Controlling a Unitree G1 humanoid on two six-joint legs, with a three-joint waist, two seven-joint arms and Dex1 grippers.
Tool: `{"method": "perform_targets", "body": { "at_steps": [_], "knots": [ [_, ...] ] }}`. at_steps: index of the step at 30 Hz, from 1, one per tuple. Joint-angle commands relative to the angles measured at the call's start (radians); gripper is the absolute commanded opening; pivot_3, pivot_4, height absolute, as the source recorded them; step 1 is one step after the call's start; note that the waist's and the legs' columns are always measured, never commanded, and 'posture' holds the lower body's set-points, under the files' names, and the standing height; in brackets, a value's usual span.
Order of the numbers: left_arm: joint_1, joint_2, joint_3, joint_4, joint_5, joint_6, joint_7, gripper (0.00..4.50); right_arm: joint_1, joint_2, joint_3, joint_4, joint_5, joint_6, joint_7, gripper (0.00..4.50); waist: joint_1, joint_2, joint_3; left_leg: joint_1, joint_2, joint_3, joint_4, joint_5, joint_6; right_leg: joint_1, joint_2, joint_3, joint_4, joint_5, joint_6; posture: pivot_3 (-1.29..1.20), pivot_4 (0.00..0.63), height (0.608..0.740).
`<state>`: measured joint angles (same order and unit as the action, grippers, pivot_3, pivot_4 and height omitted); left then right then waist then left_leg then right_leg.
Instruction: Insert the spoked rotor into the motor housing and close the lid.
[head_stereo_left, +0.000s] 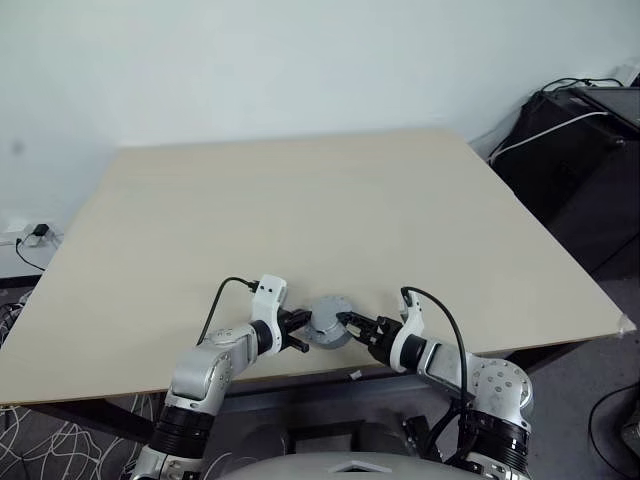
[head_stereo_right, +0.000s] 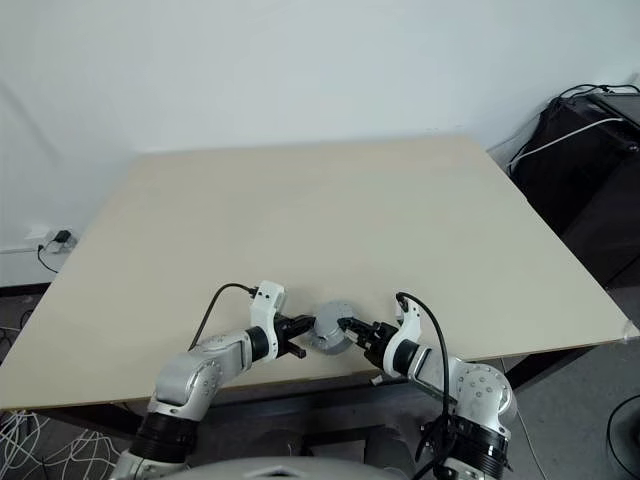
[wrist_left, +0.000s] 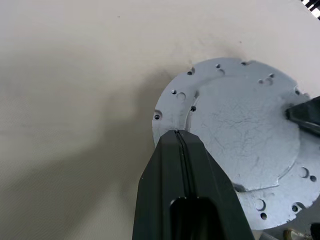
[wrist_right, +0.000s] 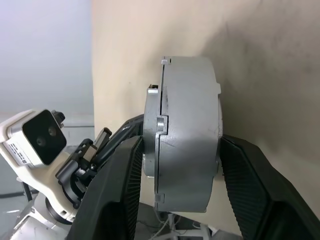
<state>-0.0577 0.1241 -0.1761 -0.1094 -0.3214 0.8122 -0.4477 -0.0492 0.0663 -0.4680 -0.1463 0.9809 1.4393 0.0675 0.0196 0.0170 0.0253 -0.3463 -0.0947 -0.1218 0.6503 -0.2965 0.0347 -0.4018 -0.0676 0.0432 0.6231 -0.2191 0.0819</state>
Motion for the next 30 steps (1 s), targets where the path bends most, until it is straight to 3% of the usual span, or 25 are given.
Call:
{"method": "perform_targets", "body": {
  "at_steps": [1, 18, 30],
  "knots": [
    [0.011, -0.015, -0.056, 0.026, -0.002, 0.017, -0.012, 0.0, -0.024, 0.077, 0.041, -0.049, 0.096, 0.035, 0.017, 2.09, 0.0, 0.0, 0.0, 0.0, 0.0, 0.0, 0.0, 0.0, 0.0, 0.0, 0.0, 0.0, 0.0, 0.0, 0.0, 0.0, 0.0, 0.74],
    [0.007, -0.015, -0.049, 0.025, -0.004, 0.009, -0.015, 0.0, 0.001, 0.068, 0.061, -0.055, 0.107, 0.075, 0.005, 2.09, -0.006, 0.0, 0.0, 0.0, 0.0, 0.0, 0.0, 0.0, 0.0, 0.0, 0.0, 0.0, 0.0, 0.0, 0.0, 0.0, 0.0, 0.74],
    [0.04, -0.02, 0.031, -0.052, -0.067, -0.012, -0.022, 0.0, 0.003, 0.056, 0.028, -0.036, 0.091, 0.021, -0.013, 2.09, -0.008, 0.0, 0.001, -0.003, 0.0, 0.001, 0.0, 0.001, 0.001, -0.005, 0.0, 0.0, 0.001, 0.0, 0.0, 0.0, 0.0, 0.74]
  ]
}}
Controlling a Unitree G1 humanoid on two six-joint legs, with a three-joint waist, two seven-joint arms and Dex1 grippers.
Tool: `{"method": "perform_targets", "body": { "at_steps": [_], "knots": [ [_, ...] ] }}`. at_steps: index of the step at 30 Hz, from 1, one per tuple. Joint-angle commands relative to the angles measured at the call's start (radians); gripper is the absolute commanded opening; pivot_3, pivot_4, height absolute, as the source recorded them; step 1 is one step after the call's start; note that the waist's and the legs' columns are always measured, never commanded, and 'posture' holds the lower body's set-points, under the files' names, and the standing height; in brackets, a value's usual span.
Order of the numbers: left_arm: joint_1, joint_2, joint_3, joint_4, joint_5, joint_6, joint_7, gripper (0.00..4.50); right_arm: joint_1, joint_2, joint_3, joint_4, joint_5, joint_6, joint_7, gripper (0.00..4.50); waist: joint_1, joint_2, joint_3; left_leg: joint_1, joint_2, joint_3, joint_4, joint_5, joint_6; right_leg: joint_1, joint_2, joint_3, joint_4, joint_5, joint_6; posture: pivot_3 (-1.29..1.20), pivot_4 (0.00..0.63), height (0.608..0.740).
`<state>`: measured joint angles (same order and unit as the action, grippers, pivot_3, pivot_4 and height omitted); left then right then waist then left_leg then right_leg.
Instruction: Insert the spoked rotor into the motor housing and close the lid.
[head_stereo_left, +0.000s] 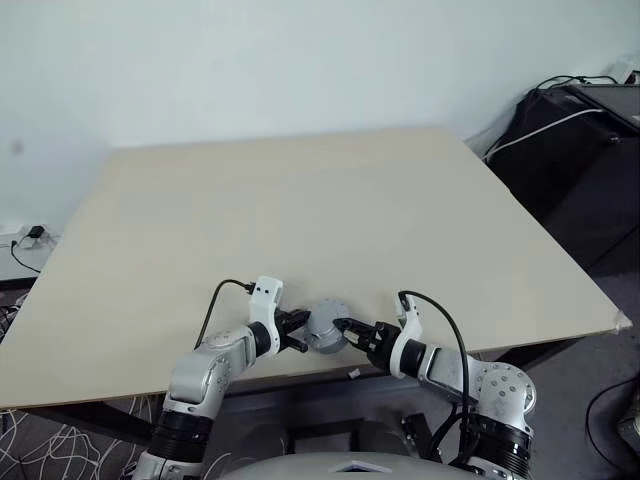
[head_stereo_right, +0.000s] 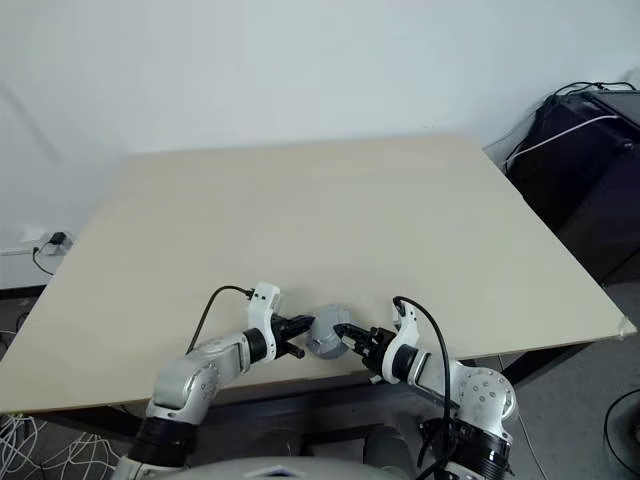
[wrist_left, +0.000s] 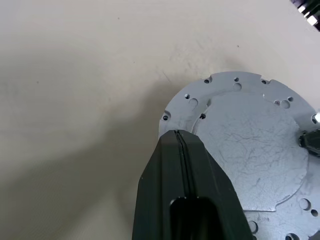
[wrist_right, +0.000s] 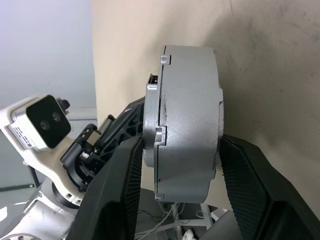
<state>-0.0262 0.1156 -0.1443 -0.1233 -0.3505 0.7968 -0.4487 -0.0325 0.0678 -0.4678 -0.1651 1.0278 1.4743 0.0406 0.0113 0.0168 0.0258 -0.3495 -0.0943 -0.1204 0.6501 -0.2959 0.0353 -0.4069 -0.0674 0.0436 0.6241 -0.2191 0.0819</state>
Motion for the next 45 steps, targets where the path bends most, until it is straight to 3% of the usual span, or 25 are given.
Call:
{"method": "perform_targets", "body": {
  "at_steps": [1, 14, 18, 25, 34, 37, 45],
  "knots": [
    [0.012, -0.012, 0.006, -0.044, -0.046, 0.003, -0.02, 0.0, -0.012, 0.053, 0.029, -0.016, 0.045, -0.017, 0.014, 2.09, 0.0, 0.0, 0.0, -0.001, 0.0, 0.0, 0.0, 0.001, 0.001, -0.001, 0.0, 0.0, 0.0, 0.0, 0.0, 0.0, 0.0, 0.74],
    [0.077, -0.056, 0.111, -0.143, -0.223, -0.018, -0.045, 0.0, -0.019, 0.052, 0.023, -0.017, 0.087, -0.082, -0.009, 2.09, -0.001, 0.0, 0.001, -0.009, 0.0, 0.0, 0.0, 0.003, 0.003, -0.006, 0.0, 0.001, 0.001, 0.003, -0.006, 0.0, 0.0, 0.74],
    [0.115, -0.126, 0.206, -0.17, -0.377, -0.028, -0.058, 0.0, -0.019, 0.051, 0.023, -0.019, 0.101, -0.104, -0.016, 2.09, 0.0, 0.0, 0.001, -0.009, 0.0, 0.001, 0.001, 0.003, 0.003, -0.006, 0.0, 0.001, 0.001, 0.003, -0.006, 0.0, 0.0, 0.74],
    [0.227, -0.25, 0.34, -0.17, -0.608, -0.017, 0.055, 0.0, -0.052, 0.063, 0.018, -0.013, 0.152, -0.199, -0.026, 2.09, -0.005, 0.0, 0.001, -0.009, 0.001, 0.001, 0.001, 0.003, 0.003, -0.006, 0.001, 0.001, 0.001, 0.003, -0.006, 0.0, 0.0, 0.74],
    [0.295, -0.293, 0.359, -0.132, -0.793, -0.079, 0.167, 0.0, -0.129, 0.056, 0.089, 0.029, 0.192, -0.303, -0.042, 2.09, -0.015, 0.0, 0.002, -0.009, 0.001, 0.001, 0.003, 0.003, 0.003, -0.005, 0.002, 0.001, 0.001, 0.004, -0.007, 0.0, 0.0, 0.74],
    [0.293, -0.292, 0.355, -0.106, -0.851, -0.091, 0.188, 0.58, -0.169, 0.061, 0.124, 0.059, 0.188, -0.34, -0.031, 2.09, -0.017, 0.0, 0.002, -0.009, 0.001, 0.001, 0.003, 0.003, 0.003, -0.005, 0.002, 0.001, 0.001, 0.004, -0.007, 0.0, 0.0, 0.74],
    [0.303, -0.273, 0.316, -0.089, -0.919, -0.127, 0.2, 3.15, -0.227, 0.053, 0.19, 0.119, 0.177, -0.403, -0.006, 2.09, -0.022, 0.0, 0.001, -0.009, 0.001, 0.002, 0.003, 0.005, 0.0, -0.005, 0.003, 0.002, 0.001, 0.005, -0.009, 0.0, 0.0, 0.74]
  ]
}}
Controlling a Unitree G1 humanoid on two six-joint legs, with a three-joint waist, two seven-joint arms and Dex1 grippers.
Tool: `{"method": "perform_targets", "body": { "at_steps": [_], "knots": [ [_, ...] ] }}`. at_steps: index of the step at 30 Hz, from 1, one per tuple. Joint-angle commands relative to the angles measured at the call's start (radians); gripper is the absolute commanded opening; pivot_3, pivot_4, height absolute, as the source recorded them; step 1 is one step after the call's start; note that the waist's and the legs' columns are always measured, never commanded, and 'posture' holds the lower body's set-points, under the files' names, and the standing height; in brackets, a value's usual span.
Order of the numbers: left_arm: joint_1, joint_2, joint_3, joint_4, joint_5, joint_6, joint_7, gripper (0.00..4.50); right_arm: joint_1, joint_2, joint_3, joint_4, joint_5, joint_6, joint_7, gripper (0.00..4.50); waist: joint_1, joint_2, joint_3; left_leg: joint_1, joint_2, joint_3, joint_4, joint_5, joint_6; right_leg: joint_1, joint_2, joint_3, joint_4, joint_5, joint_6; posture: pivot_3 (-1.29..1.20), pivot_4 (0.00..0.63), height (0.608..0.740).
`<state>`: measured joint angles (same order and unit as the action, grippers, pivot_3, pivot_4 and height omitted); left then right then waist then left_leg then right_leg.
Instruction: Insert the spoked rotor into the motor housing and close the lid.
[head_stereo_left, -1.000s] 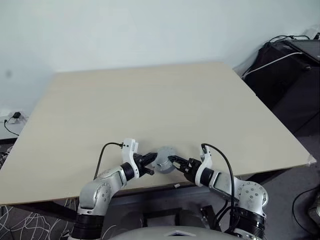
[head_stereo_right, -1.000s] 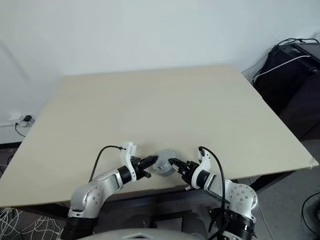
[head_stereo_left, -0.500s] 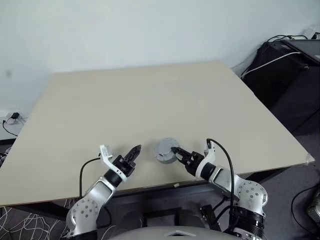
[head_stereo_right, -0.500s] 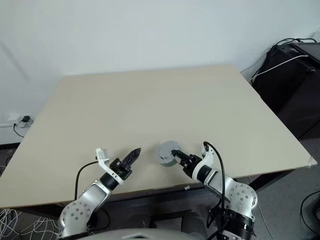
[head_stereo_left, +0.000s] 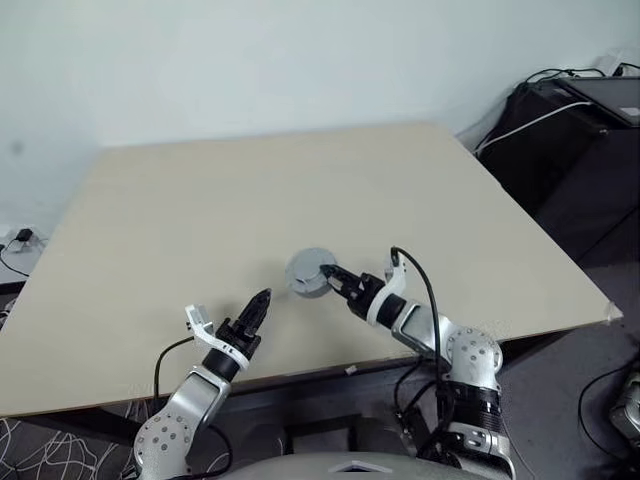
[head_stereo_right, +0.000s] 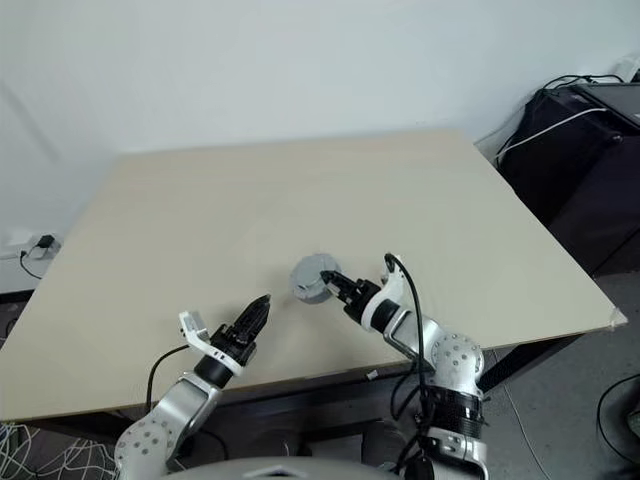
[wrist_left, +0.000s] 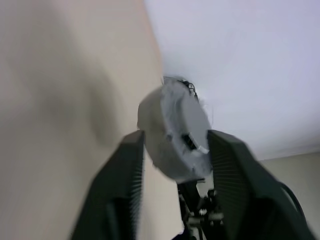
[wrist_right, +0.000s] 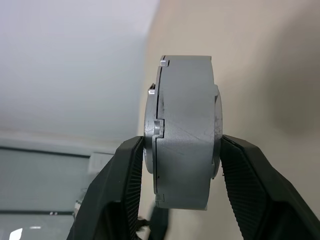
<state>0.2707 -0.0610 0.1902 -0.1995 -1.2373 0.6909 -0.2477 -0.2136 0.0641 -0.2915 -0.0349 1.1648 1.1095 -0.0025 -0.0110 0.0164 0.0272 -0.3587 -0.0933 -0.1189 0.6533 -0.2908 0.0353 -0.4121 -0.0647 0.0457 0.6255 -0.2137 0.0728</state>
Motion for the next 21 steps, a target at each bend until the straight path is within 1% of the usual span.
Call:
{"method": "perform_targets", "body": {
  "at_steps": [1, 4, 11, 21],
  "knots": [
    [0.008, -0.093, -0.024, -0.013, -0.037, -0.025, 0.001, 3.49, -0.049, 0.056, 0.018, -0.008, 0.04, -0.043, 0.039, 2.09, 0.0, 0.0, 0.0, 0.0, 0.0, 0.0, 0.0, 0.0, 0.0, 0.0, 0.0, 0.0, 0.0, 0.0, 0.0, 0.0, 0.0, 0.74],
    [0.016, -0.09, -0.034, -0.014, -0.056, -0.037, 0.005, 4.46, -0.059, 0.054, 0.033, 0.002, 0.04, -0.051, 0.043, 2.09, 0.001, 0.0, 0.0, 0.0, 0.0, 0.0, 0.0, 0.0, 0.0, 0.0, 0.0, 0.0, 0.0, 0.0, 0.0, 0.0, 0.0, 0.74],
    [0.021, -0.092, -0.047, -0.005, -0.105, -0.066, 0.007, 4.49, -0.053, 0.052, 0.063, 0.002, 0.047, -0.042, 0.044, 2.09, 0.0, 0.0, 0.0, 0.0, 0.001, 0.001, 0.0, 0.0, 0.0, 0.0, 0.001, 0.001, 0.0, 0.001, -0.001, 0.0, 0.0, 0.74],
    [0.011, -0.089, -0.06, 0.023, -0.16, -0.085, 0.017, 4.49, -0.035, 0.063, 0.094, -0.018, 0.101, 0.008, 0.037, 2.09, 0.0, 0.0, 0.0, 0.0, 0.001, 0.001, 0.002, 0.0, 0.001, 0.0, 0.002, 0.001, 0.001, 0.001, -0.001, 0.0, 0.0, 0.74]
  ]
}}
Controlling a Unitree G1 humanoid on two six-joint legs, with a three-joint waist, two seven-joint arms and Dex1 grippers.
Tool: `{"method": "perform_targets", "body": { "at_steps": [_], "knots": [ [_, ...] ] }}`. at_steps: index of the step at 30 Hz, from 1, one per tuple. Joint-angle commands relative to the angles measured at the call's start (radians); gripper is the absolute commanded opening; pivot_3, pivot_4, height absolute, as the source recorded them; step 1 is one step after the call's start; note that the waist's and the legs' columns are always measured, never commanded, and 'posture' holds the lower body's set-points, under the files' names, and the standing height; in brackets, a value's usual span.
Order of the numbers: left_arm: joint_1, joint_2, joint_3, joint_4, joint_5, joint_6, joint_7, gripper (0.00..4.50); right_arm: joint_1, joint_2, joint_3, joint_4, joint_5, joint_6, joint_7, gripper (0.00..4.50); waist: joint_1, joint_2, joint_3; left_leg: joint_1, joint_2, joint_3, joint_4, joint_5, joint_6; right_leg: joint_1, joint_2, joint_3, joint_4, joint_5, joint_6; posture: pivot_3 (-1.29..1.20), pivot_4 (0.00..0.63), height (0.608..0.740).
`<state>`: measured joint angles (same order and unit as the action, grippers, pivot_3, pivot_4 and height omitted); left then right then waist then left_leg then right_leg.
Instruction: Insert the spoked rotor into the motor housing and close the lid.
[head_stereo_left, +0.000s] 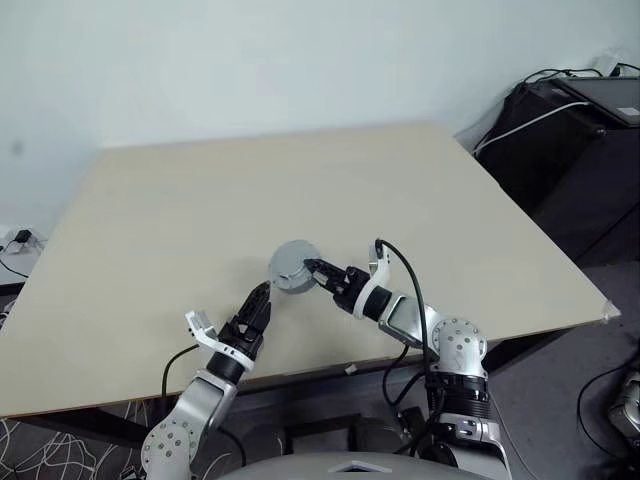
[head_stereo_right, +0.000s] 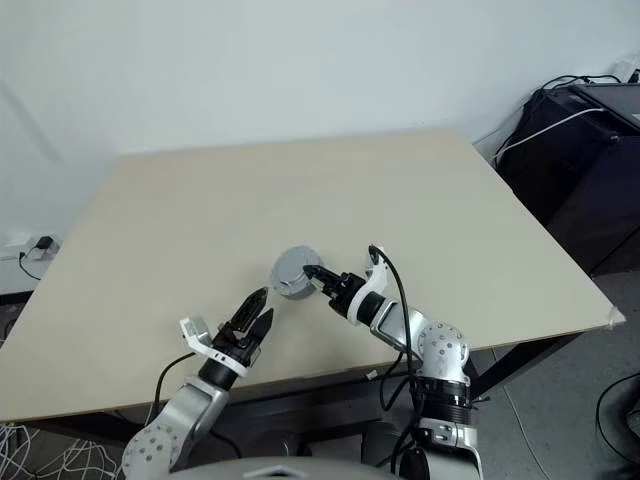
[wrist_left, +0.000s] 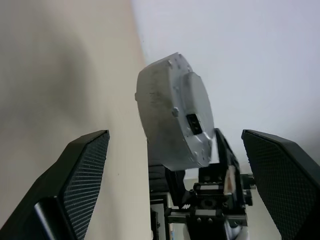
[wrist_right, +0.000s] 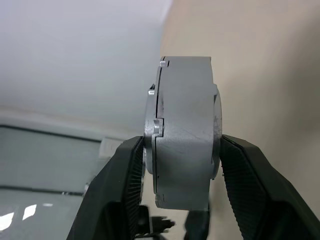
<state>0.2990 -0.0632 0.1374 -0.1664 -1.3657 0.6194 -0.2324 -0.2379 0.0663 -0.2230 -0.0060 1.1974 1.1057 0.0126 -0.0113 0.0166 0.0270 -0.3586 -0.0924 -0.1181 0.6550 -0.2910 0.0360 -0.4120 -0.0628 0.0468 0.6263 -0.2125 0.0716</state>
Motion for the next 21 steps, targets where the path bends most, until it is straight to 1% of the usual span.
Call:
{"method": "perform_targets", "body": {
  "at_steps": [1, 14, 21],
  "knots": [
    [-0.019, -0.089, -0.007, -0.005, -0.039, -0.013, 0.004, 4.49, -0.003, 0.062, 0.035, -0.049, 0.078, 0.025, 0.02, 2.09, 0.0, 0.0, 0.0, 0.0, 0.0, 0.0, 0.0, 0.0, 0.0, 0.0, 0.0, 0.0, 0.0, 0.0, 0.0, 0.0, 0.0, 0.74],
    [-0.028, -0.074, -0.026, 0.006, -0.065, -0.024, -0.01, 4.49, 0.024, 0.067, 0.083, -0.045, 0.144, 0.099, -0.012, 2.09, 0.0, 0.0, 0.0, 0.0, 0.0, 0.0, 0.003, -0.001, 0.001, 0.001, 0.001, 0.0, 0.0, 0.001, 0.0, 0.0, 0.0, 0.74],
    [-0.031, -0.072, -0.031, 0.01, -0.072, -0.026, -0.02, 4.49, 0.028, 0.065, 0.087, -0.032, 0.158, 0.111, -0.028, 2.09, 0.0, 0.0, 0.0, 0.0, 0.0, 0.0, 0.004, -0.001, 0.001, 0.001, 0.001, 0.0, 0.0, 0.002, 0.0, 0.0, 0.0, 0.74]
  ]
}}
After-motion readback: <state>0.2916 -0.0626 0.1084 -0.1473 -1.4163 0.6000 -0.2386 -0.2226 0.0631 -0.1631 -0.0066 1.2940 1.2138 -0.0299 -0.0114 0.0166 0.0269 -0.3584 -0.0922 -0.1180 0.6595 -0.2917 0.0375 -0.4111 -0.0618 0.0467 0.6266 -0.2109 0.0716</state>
